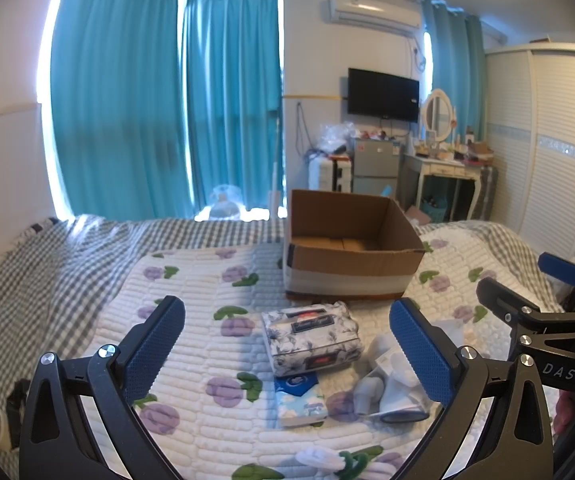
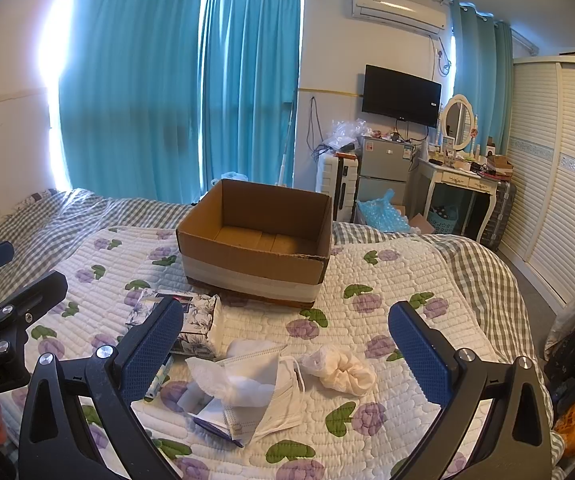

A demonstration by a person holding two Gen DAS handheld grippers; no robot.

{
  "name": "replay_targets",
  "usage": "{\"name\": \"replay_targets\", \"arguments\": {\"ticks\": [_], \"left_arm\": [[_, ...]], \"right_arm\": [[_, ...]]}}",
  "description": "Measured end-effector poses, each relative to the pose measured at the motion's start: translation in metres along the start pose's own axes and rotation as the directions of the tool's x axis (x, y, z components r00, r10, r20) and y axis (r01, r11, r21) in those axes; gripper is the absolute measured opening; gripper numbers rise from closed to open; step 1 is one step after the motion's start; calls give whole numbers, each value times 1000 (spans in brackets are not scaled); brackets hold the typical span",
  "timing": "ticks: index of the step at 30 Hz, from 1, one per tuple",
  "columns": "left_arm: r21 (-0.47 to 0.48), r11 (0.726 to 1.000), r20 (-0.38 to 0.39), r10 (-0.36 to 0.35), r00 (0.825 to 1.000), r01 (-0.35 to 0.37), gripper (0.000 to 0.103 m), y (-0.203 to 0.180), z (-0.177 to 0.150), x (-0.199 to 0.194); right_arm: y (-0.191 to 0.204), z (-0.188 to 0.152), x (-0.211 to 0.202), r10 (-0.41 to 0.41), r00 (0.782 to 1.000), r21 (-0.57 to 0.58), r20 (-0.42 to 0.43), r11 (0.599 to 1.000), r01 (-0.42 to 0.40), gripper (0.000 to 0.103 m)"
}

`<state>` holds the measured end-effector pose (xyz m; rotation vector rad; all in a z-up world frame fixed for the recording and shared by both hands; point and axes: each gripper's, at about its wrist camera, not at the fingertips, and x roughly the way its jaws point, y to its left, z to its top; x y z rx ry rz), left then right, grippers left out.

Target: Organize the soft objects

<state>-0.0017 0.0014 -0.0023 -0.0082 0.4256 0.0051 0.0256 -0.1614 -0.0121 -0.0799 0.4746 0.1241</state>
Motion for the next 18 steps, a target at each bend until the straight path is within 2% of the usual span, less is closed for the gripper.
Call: {"name": "replay_targets", "arguments": {"ticks": [18], "left_arm": [[-1, 1000, -2, 2, 1000, -2, 103, 1, -1, 1]], "right_arm": [[1, 0, 0, -1, 1000, -3, -3, 1000, 1, 103]]}}
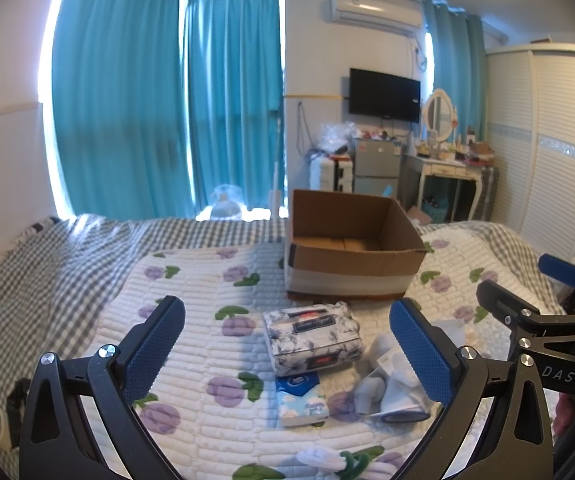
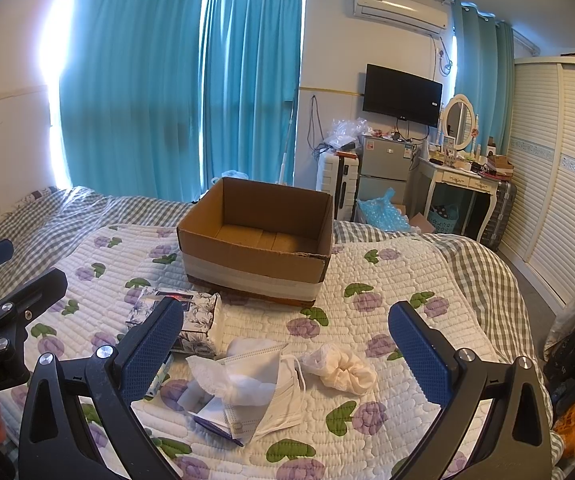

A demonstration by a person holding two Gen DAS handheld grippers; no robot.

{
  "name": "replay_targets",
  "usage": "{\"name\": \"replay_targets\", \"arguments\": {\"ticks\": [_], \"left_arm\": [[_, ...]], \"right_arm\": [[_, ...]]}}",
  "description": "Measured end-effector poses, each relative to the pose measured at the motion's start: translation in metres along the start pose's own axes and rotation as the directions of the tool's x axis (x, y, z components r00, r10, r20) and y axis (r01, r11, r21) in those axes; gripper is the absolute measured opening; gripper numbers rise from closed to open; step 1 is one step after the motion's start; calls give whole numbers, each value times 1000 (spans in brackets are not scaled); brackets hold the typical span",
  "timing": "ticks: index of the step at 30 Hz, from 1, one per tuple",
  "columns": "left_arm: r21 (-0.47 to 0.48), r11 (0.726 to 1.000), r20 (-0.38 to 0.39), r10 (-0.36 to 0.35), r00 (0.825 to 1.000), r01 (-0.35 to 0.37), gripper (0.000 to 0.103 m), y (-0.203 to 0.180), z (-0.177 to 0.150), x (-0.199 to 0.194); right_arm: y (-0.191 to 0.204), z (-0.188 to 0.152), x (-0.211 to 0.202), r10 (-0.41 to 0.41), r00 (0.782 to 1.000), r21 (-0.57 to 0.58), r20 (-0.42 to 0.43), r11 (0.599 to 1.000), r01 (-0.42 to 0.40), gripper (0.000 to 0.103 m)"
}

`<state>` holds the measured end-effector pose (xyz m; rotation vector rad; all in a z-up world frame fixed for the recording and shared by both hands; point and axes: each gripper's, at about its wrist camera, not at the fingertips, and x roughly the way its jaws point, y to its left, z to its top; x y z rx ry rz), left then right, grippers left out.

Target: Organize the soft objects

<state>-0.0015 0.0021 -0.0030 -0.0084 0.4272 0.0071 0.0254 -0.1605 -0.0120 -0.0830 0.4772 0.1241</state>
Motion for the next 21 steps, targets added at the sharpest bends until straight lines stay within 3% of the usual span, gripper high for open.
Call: {"name": "replay_targets", "arguments": {"ticks": [10, 17, 21], "left_arm": [[4, 1000, 8, 11, 1000, -11, 103, -1, 4, -6], [-8, 1000, 55, 8, 998, -8, 103, -11, 18, -40], [13, 1000, 47, 15, 999, -15, 103, -21, 18, -56]], "right_arm": [[0, -1, -13, 4, 1000, -13, 17, 1000, -4, 103], [-9, 6, -51, -14, 999, -27, 53, 1000, 15, 103], [-21, 3, -68, -25, 999, -31, 30, 999, 26, 103]]}}
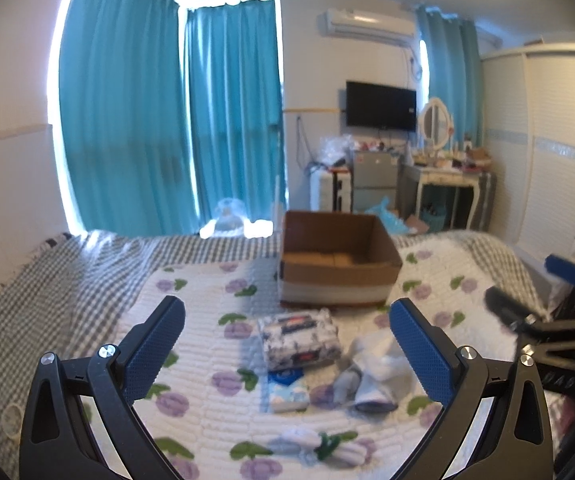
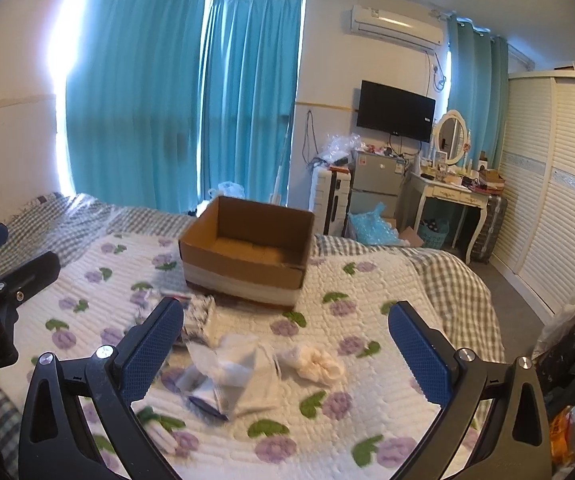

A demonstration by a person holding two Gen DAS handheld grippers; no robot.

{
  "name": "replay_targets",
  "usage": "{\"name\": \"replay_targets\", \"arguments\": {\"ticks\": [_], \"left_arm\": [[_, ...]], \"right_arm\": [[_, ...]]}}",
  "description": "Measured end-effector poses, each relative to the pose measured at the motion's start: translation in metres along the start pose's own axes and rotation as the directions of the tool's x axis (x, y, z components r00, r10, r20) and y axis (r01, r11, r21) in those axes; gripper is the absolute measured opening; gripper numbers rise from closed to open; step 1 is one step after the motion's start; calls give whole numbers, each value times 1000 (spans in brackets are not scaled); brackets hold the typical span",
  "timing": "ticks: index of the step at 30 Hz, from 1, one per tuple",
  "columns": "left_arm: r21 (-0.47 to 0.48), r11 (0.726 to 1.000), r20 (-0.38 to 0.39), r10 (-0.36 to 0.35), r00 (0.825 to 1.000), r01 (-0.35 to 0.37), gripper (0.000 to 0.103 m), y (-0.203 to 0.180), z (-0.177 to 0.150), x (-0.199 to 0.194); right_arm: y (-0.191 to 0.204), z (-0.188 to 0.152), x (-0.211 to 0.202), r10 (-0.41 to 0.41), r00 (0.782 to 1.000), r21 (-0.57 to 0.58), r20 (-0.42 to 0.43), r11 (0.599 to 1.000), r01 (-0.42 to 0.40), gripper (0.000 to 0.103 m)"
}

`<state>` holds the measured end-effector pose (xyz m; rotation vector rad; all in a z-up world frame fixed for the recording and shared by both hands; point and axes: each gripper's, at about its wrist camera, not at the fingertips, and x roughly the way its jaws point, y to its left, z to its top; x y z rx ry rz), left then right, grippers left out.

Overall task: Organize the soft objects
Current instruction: 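Grasp the white rolled sock with green band with the left gripper, then lift the rolled sock with the left gripper while the right gripper grasps a white tissue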

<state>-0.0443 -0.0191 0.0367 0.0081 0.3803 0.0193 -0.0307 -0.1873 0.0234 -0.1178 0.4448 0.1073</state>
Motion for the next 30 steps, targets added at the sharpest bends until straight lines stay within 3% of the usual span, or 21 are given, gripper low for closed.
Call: {"name": "replay_targets", "arguments": {"ticks": [3, 7, 11, 15, 19, 20, 21, 22, 25, 27, 30], "left_arm": [[19, 1000, -42, 16, 999, -15, 103, -5, -14, 0], [13, 1000, -165, 1, 986, 1, 103, -13, -49, 19], [38, 999, -306, 10, 952, 1, 101, -24, -87, 57], [6, 1000, -399, -6, 917, 9, 91, -32, -121, 81], [-10, 999, -478, -34, 877, 34, 71, -40, -144, 100], [-15, 999, -491, -43, 870, 41, 61, -40, -147, 103], [-25, 998, -508, -59, 859, 54, 44, -42, -151, 108], [-32, 997, -517, -71, 853, 63, 38, -41, -152, 110], [-65, 991, -550, -131, 825, 115, 31, -40, -154, 116], [-69, 990, -527, -140, 838, 122, 31, -36, -148, 112], [-69, 990, -468, -138, 873, 119, 31, -25, -128, 101]], "right_arm": [[-10, -13, -4, -13, 999, -4, -39, 1000, 13, 103], [-20, -39, 1, -7, 994, 6, -112, 1000, 8, 103], [-23, -52, 14, -18, 986, 8, -168, 1000, 19, 103], [-19, -58, 25, -4, 982, 3, -188, 1000, 5, 103], [-9, -69, 43, 12, 974, -15, -227, 1000, -16, 103], [-6, -70, 47, 14, 972, -23, -235, 1000, -19, 103], [-3, -72, 51, 14, 970, -33, -242, 999, -22, 103], [0, -73, 54, 16, 968, -47, -249, 998, -29, 103], [4, -72, 61, 29, 965, -76, -262, 996, -51, 103], [6, -66, 63, 42, 966, -92, -256, 993, -68, 103], [12, -53, 66, 74, 966, -108, -246, 989, -104, 103]]}}
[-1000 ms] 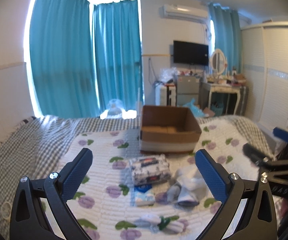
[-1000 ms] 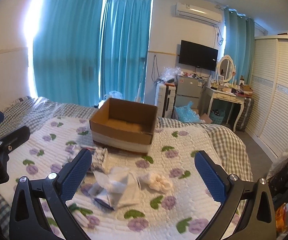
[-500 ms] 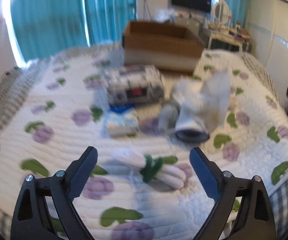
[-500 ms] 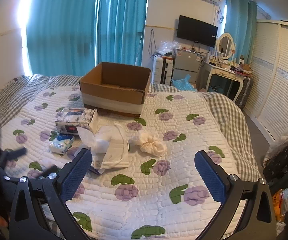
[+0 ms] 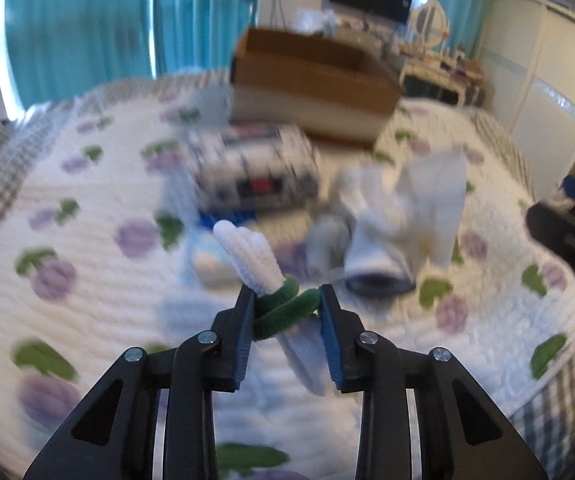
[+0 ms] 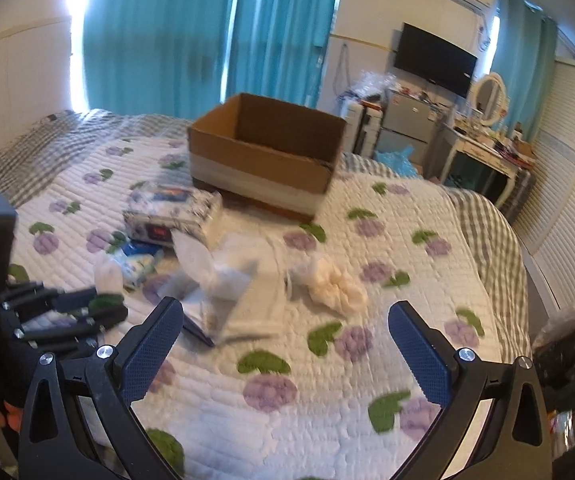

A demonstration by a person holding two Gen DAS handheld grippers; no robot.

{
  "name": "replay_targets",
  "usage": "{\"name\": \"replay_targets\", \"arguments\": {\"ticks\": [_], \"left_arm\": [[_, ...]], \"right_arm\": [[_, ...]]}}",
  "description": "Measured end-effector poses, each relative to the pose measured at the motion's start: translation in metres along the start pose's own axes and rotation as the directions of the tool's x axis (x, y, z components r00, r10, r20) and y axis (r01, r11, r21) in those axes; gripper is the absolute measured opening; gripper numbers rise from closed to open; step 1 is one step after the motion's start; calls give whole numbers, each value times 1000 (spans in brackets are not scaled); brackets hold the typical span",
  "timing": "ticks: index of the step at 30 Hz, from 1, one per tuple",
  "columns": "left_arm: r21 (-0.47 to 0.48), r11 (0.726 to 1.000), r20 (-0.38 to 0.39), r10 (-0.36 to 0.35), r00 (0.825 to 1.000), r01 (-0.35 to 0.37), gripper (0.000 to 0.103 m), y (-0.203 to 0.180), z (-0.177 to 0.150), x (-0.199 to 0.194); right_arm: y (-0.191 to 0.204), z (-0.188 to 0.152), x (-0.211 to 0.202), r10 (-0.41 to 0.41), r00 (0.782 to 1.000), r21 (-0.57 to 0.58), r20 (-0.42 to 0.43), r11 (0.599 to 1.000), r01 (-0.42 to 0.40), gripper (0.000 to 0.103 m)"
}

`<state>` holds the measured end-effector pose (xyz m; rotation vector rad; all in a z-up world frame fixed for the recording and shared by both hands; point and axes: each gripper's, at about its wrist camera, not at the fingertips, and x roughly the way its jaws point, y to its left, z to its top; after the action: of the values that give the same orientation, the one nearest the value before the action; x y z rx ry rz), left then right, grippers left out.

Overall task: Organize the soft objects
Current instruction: 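Lift the rolled sock with the left gripper while the right gripper grasps a white tissue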

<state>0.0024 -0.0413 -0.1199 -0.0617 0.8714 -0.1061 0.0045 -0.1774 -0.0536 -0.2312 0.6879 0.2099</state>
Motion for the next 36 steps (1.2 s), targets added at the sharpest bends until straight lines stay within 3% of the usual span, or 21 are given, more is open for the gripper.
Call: {"name": "replay_targets", "arguments": {"ticks": [5, 8, 13, 20, 23, 25, 27, 31, 32, 36], "left_arm": [[37, 999, 86, 16, 996, -19, 31, 22, 32, -22], [21, 998, 117, 64, 991, -67, 31, 41, 47, -23], [29, 996, 122, 75, 990, -79, 31, 60, 56, -13], [30, 998, 89, 57, 994, -60, 31, 71, 47, 4], [33, 999, 82, 41, 996, -44, 31, 71, 46, 7], [37, 999, 79, 35, 996, -38, 31, 70, 45, 8], [40, 999, 78, 33, 996, -36, 31, 70, 45, 9], [37, 999, 88, 34, 996, -37, 31, 70, 45, 3], [34, 999, 92, 34, 995, -37, 31, 69, 45, 1], [30, 999, 110, 30, 993, -34, 31, 66, 46, -13]], "right_arm": [[32, 34, 3, 76, 997, -142, 28, 987, -71, 101], [61, 45, 16, 133, 991, -237, 4, 963, -128, 78], [80, 42, 62, 185, 976, -240, -113, 948, -208, 61], [72, 17, 118, 62, 967, -219, -247, 969, -118, 59], [65, 15, 119, 77, 966, -185, -248, 975, -125, 59], [64, 16, 119, 74, 967, -189, -245, 974, -122, 45], [62, 17, 116, 67, 969, -187, -239, 976, -114, 25], [54, 23, 104, 101, 975, -132, -199, 983, -128, 11], [53, 25, 100, 103, 977, -128, -188, 983, -128, 2], [50, 34, 78, 140, 981, -92, -133, 984, -153, 2]]}}
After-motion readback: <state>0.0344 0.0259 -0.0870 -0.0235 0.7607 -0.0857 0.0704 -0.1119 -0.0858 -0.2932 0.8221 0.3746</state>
